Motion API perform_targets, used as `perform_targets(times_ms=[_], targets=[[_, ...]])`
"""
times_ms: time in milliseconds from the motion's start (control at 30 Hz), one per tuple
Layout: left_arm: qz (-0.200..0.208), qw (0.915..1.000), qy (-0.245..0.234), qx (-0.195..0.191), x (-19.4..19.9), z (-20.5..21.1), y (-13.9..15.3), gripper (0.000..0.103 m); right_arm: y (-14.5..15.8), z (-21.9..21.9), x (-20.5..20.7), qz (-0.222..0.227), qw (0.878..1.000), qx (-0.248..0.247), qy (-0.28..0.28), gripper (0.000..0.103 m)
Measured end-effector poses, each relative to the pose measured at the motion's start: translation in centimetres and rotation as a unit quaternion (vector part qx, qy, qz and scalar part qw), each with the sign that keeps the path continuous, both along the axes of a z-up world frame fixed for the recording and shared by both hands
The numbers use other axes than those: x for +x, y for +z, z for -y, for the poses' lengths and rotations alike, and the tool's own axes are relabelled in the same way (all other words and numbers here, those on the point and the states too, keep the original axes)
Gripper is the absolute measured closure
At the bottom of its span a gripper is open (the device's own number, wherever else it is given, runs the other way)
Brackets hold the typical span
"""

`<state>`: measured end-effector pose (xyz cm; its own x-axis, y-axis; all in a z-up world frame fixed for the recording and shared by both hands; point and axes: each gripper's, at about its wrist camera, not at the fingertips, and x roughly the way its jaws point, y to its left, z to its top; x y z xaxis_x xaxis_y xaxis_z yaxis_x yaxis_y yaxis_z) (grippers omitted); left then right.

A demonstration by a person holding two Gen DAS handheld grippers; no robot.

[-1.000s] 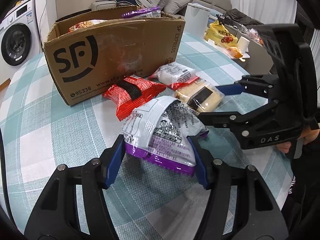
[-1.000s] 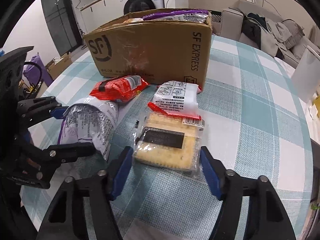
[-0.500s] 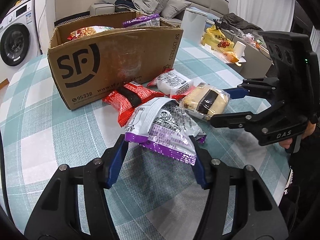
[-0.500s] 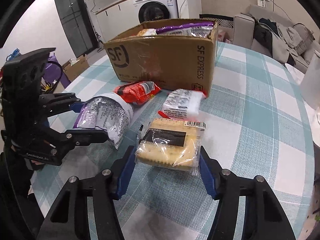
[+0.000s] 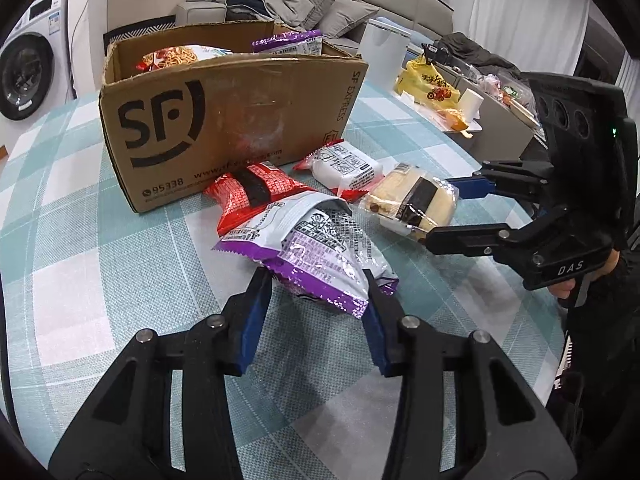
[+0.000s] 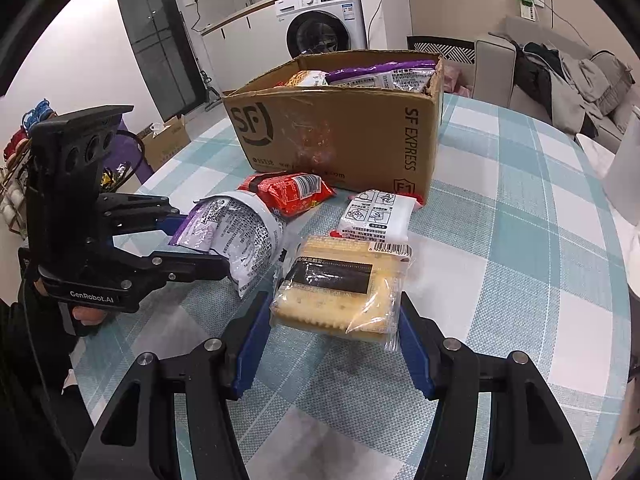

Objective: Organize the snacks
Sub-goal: 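Grasp the white-and-purple bag with the left tool while the right tool grasps the cracker pack, then lift both packs over the box and open both tools to drop them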

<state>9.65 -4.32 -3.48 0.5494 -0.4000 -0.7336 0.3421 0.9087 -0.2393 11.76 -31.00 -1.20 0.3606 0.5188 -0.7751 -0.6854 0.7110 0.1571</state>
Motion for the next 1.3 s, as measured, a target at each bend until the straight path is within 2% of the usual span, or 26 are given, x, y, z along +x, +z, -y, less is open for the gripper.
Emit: perform_targets(times_ms=[100,167,367,467,633,700,767,933,1300], targets=[[-0.011,0.9998,0.010,-0.015,0.2,-0.3,0.1,0.058,-0.1,-0.1,0.0,0.000,1.000,-0.001,0.000,0.042],[-0.022,0.9992,0.026,-0.022,0.6,-0.7,0.0,0.046,-0.1,-0.1,0.1,-0.001,1.000,-0.002,0.000,0.042],[-0.036,0.9975,0.033,-0.051,1.0,-1.0,0.0,0.045,-0.1,-0.2,0.2,-0.001,1.000,-0.002,0.000,0.042],[-0.049,0.9950,0.038,-0.078,1.3,-1.3,-0.2,0.044,-0.2,-0.3,0.2,-0.002,1.000,-0.003,0.000,0.042],[-0.048,0.9944,0.045,-0.082,1.4,-1.0,-0.3,0.044,-0.4,-0.4,0.3,-0.002,1.000,-0.003,0.001,0.042],[-0.052,0.9945,0.049,-0.076,1.6,-0.7,-0.6,0.047,-0.4,-0.5,0.3,-0.002,1.000,-0.003,0.002,0.042],[-0.059,0.9940,0.049,-0.078,1.8,-0.6,-1.1,0.063,-0.5,-0.6,0.2,-0.002,1.000,-0.004,0.004,0.042],[-0.041,0.9955,0.037,-0.076,1.5,-0.2,-0.6,0.075,-0.2,-0.7,0.0,0.002,1.000,0.000,0.010,0.042],[0.022,0.9979,0.034,-0.050,0.1,0.3,2.5,0.075,2.0,0.0,-0.8,0.022,0.999,0.040,0.013,0.042]])
